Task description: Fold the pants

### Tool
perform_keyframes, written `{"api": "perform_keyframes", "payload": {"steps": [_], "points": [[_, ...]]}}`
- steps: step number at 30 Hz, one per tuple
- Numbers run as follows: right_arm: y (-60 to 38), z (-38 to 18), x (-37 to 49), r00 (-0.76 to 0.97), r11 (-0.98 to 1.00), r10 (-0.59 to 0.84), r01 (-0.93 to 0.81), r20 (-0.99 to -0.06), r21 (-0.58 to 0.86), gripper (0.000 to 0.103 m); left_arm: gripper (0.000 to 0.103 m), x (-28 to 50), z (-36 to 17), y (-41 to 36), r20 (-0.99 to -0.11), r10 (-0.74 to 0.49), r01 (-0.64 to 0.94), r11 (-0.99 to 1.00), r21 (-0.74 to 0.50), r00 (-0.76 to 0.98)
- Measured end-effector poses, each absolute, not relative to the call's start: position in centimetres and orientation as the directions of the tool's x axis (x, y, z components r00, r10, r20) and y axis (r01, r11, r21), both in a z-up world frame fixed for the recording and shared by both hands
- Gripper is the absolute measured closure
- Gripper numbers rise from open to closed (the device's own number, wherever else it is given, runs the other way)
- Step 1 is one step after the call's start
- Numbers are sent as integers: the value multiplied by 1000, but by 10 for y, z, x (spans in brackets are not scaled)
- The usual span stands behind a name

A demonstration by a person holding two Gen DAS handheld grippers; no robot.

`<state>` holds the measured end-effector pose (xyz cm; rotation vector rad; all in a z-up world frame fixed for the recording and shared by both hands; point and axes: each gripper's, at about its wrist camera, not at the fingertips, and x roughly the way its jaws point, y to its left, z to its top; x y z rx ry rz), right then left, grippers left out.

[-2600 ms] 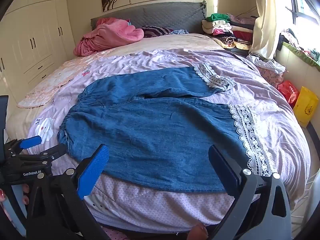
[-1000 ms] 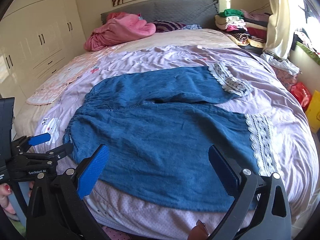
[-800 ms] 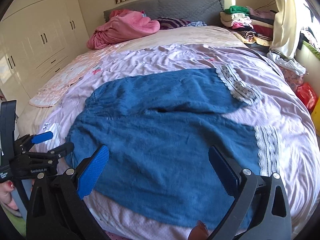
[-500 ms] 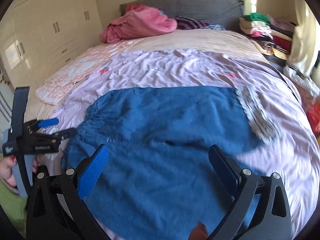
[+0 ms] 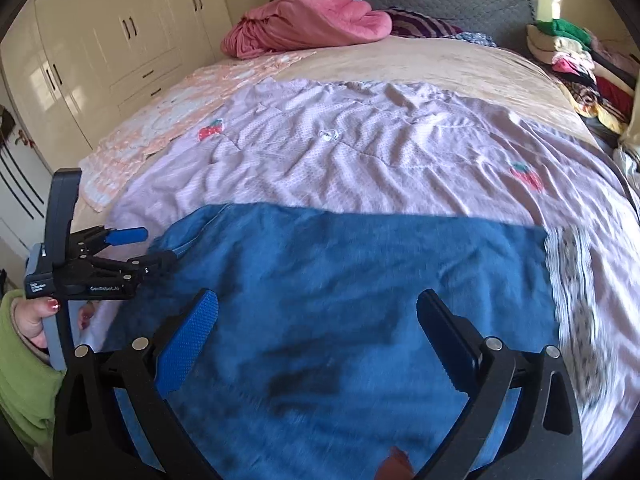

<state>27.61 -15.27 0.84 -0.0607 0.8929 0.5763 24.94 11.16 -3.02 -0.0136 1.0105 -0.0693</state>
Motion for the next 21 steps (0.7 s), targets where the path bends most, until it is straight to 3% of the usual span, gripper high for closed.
{"api": "perform_keyframes", "payload": {"steps": [3, 6, 10, 17, 19, 21], "points": [[-144, 4, 302, 463, 828, 457, -533, -759, 174, 4, 41, 265, -43, 111, -857, -72, 77, 996, -37, 511], [-129, -3, 325, 431, 797, 453, -589, -780, 137, 4, 49, 273, -55, 109, -857, -99, 121, 992, -43, 505], [-106, -16, 345, 380, 738, 448, -668, -809, 94, 4, 74, 277, -53, 115, -845, -139, 145, 987, -74, 516], [-67, -34, 364, 327, 617, 421, -787, -846, 3, 6, 87, 267, -38, 115, -796, -221, 191, 972, -135, 563], [-59, -40, 367, 314, 580, 413, -815, -855, -19, 18, 90, 264, -33, 114, -784, -233, 201, 969, -141, 575], [-53, -48, 369, 285, 553, 401, -833, -871, -18, 47, 90, 262, -30, 114, -775, -246, 205, 967, -153, 582]]}}
